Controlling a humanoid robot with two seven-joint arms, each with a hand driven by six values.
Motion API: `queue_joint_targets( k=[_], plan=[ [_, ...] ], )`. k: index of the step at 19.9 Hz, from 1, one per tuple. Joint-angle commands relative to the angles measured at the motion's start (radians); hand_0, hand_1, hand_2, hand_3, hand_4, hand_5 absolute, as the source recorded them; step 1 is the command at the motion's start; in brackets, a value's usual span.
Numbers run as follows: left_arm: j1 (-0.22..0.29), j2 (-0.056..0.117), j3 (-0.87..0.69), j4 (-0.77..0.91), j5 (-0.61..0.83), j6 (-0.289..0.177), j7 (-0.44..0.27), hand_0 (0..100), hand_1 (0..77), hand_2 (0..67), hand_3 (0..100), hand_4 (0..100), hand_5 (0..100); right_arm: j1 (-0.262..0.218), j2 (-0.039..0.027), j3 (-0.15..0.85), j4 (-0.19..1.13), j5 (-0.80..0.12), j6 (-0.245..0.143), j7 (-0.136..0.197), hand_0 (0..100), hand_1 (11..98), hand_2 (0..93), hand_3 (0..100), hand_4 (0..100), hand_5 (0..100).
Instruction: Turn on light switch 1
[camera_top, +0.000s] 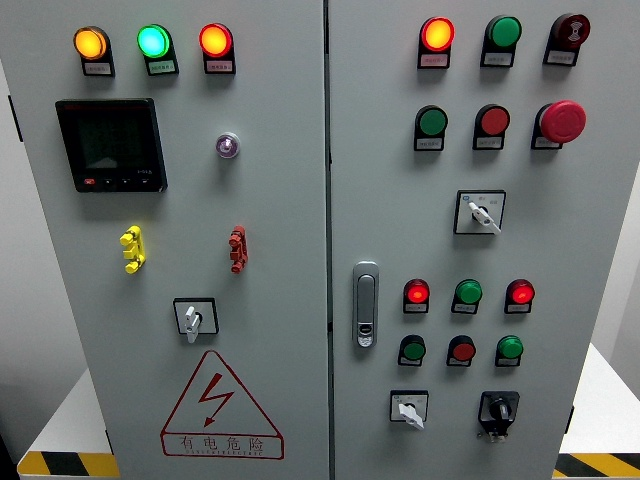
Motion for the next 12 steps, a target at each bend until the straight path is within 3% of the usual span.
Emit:
queue_joint_targets(
  k=[1,8,12],
  plan=[
    [0.000,0.000,0.000,0.000,0.000,0.000,0.000,0,0.0,0.0,0,0,0,0.000,0.0006,0.000,0.000,0.000,0.001,0.000,0,19.8,0.0,20,19,11],
    [0.000,0.001,-0.008,0.000,0.002,0.000,0.002,0,0.0,0.0,0,0,0,0.000,0.0006,0.001,0.000,0.000,0.001,0.000,0,19.9,0.0,20,19,11],
    [0.000,0.000,-0.156,-0.001,0.093,0.002,0.006,0,0.0,0.0,0,0,0,0.000,0.0006,0.000,0.000,0.000,0.001,0.000,0,19.8,0.0,20,19,11]
  ],
)
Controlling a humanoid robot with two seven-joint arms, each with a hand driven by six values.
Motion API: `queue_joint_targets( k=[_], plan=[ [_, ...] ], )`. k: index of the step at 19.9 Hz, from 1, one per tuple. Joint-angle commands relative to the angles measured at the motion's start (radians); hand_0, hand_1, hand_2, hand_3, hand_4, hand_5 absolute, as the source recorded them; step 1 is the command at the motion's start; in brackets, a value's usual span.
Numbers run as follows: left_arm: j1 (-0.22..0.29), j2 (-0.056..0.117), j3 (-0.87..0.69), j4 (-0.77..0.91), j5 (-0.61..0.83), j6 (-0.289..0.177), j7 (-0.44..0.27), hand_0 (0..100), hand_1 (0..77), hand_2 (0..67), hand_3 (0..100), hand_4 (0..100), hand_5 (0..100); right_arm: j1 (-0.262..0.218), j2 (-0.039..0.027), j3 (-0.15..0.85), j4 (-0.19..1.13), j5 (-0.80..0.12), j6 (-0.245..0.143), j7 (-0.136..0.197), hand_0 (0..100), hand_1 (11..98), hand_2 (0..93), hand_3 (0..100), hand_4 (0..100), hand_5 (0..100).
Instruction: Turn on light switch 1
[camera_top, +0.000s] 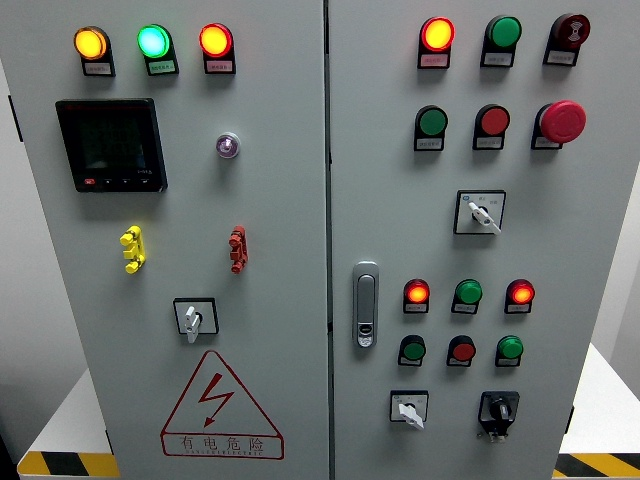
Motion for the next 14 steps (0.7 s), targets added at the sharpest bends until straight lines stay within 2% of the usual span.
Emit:
queue_joint_targets(
  k=[1,4,6,8,11,12,14],
  plan=[
    [0.000,-0.001,-0.157,-0.001,0.146,0.000,0.003,0,0.0,0.0,0,0,0,0.000,0.0001,0.000,0.000,0.000,0.000,0.000,0,19.8,0.0,20,19,11],
    [-0.002,-0.001,-0.537,-0.005,0.489,-0.001,0.010,0,0.0,0.0,0,0,0,0.000,0.0001,0.001,0.000,0.000,-0.001,0.000,0,19.5,0.0,20,19,11],
    [-0.002,-0.001,-0.843,-0.008,0.793,-0.001,0.010,0,0.0,0.0,0,0,0,0.000,0.0001,0.001,0.000,0.000,0.000,0.000,0,19.5,0.0,20,19,11],
    [-0.002,-0.003,-1.062,-0.011,1.028,-0.003,0.007,0,0.0,0.0,0,0,0,0.000,-0.0015,0.000,0.000,0.000,0.000,0.000,0,18.6,0.0,20,19,11],
    [-0.002,-0.006,-1.307,-0.031,1.238,-0.006,0.003,0,0.0,0.0,0,0,0,0.000,0.0000,0.000,0.000,0.000,-0.001,0.000,0,19.4,0.0,20,19,11],
    [-0.002,-0.006,-1.386,-0.054,1.307,-0.006,0.000,0,0.0,0.0,0,0,0,0.000,-0.0015,0.001,0.000,0.000,-0.001,0.000,0,19.5,0.0,20,19,11],
    [0.005,-0.004,-1.501,-0.103,1.401,-0.010,-0.008,0,0.0,0.0,0,0,0,0.000,0.0001,0.000,0.000,0.000,-0.001,0.000,0,19.6,0.0,20,19,11]
  ],
)
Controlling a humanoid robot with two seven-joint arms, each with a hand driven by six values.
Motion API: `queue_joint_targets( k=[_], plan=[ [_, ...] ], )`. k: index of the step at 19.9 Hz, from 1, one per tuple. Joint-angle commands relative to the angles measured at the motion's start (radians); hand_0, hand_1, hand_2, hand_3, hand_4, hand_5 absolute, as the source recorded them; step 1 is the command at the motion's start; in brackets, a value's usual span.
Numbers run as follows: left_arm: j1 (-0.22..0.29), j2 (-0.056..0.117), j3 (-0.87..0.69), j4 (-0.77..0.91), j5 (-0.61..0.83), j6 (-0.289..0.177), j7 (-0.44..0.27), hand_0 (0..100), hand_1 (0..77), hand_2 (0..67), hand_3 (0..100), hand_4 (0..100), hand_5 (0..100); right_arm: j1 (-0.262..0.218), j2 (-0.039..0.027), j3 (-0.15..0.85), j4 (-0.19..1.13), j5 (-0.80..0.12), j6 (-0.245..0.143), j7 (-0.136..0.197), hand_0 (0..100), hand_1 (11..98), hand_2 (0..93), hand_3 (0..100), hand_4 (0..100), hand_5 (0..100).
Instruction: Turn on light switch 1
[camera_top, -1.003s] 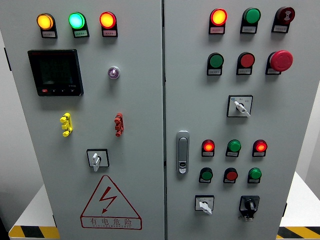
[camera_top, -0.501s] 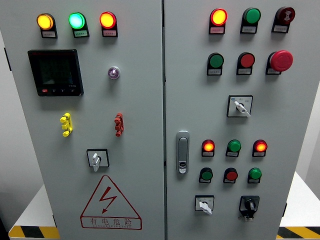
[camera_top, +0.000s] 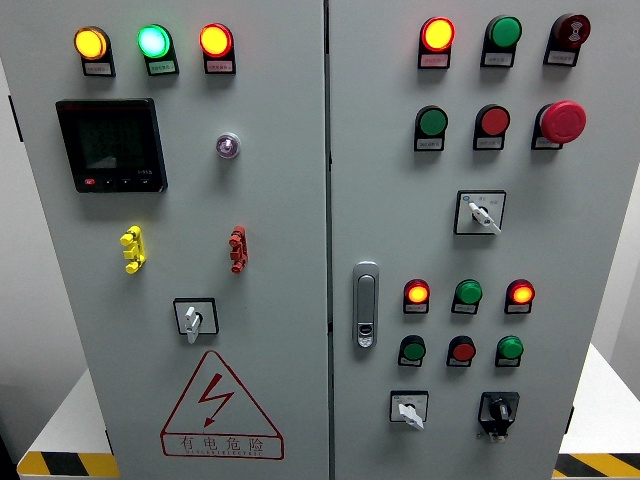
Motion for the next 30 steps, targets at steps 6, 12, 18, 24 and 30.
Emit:
queue_joint_targets(
  k=[6,12,18,24,30],
  plan=[
    [0.012,-0.011,-0.128,-0.280,0.095,0.006,-0.086,0,0.8,0.0,0,0,0,0.000,0.0008,-0.001,0.000,0.000,0.001,0.000,0,19.8,0.0,20,19,11],
    [0.047,-0.020,-0.148,-0.594,0.086,0.006,-0.089,0,7.9,5.5,1,4,3,0.000,-0.0007,-0.001,0.000,0.000,-0.001,0.000,0,19.9,0.0,20,19,10],
    [0.142,-0.019,-0.149,-0.967,0.071,0.006,-0.088,0,19.8,18.8,30,43,27,0.000,0.0008,-0.001,0.000,0.000,0.001,0.000,0,19.9,0.0,20,19,10],
    [0.175,-0.017,-0.161,-1.248,0.026,0.006,-0.077,0,28.1,28.7,56,72,44,0.000,-0.0007,-0.001,0.000,0.000,0.001,0.000,0,20.0,0.0,20,19,11],
    [0.173,-0.016,-0.157,-1.383,0.002,0.003,-0.078,0,39.9,31.9,69,92,77,0.000,0.0008,0.001,0.000,0.000,0.001,0.000,0,19.9,0.0,20,19,11]
  ],
)
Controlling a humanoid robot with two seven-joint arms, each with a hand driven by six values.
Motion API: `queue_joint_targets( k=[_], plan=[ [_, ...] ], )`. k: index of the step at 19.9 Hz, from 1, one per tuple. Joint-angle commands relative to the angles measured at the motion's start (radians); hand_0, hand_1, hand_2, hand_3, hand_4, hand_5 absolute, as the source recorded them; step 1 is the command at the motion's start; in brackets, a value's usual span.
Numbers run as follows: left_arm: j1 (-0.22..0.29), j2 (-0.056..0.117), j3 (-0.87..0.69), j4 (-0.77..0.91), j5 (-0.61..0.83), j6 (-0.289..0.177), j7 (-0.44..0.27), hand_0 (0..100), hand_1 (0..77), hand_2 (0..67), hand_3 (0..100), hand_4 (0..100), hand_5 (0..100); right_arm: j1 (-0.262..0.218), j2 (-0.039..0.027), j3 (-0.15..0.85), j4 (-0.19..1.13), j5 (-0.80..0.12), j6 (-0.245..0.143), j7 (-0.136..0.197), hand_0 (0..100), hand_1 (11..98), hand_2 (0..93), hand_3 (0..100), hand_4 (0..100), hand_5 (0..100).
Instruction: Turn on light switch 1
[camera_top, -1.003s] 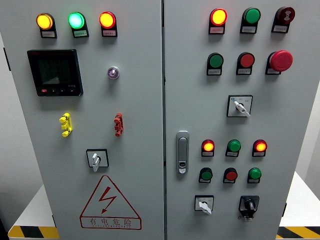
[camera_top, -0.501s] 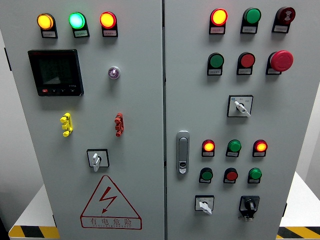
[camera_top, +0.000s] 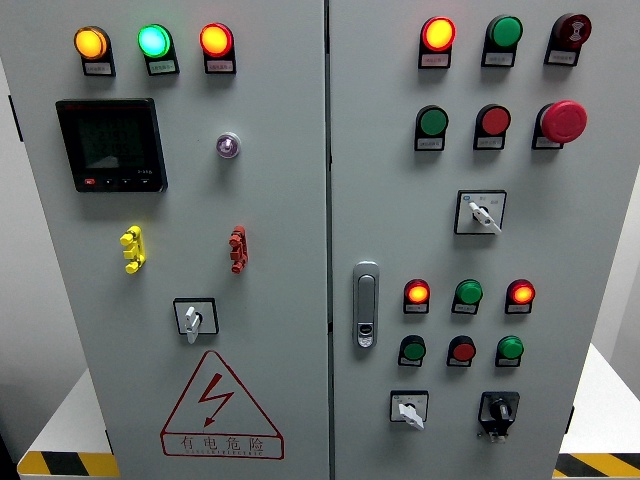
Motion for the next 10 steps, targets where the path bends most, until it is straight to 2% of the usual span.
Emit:
queue_joint_targets(
  k=[1,3,5,7,9,10],
  plan=[
    [0.000,0.002,0.005,-0.050,-0.027,-0.001,0.002,0,41.3,32.3,73,96,83,0.000,0.0006,0.001,0.000,0.000,0.001,0.000,0,19.9,0.0,20,19,11],
    [-0.019,0.002,0.004,-0.087,-0.039,-0.001,0.016,0,43.2,33.5,78,100,90,0.000,0.0006,0.000,0.000,0.000,-0.001,0.000,0,19.9,0.0,20,19,11],
    [-0.058,-0.003,0.004,-0.116,-0.039,-0.001,0.066,0,44.5,34.6,82,100,97,0.000,-0.0009,0.000,0.000,0.000,0.001,0.000,0,19.9,0.0,20,19,11],
    [-0.103,-0.005,0.011,-0.131,-0.039,0.001,0.111,0,47.1,35.1,84,100,100,0.000,0.0006,0.000,0.000,0.000,0.001,0.000,0,19.9,0.0,20,19,11],
    [-0.150,-0.008,0.017,-0.131,-0.039,0.002,0.122,0,49.6,35.7,85,100,100,0.000,0.0006,0.000,0.000,0.000,0.001,0.000,0,19.9,0.0,20,19,10],
    [-0.170,-0.008,0.023,-0.131,-0.039,0.004,0.144,0,50.5,36.1,86,100,100,0.000,-0.0009,0.000,0.000,0.000,0.001,0.000,0,19.6,0.0,20,19,10]
  ],
)
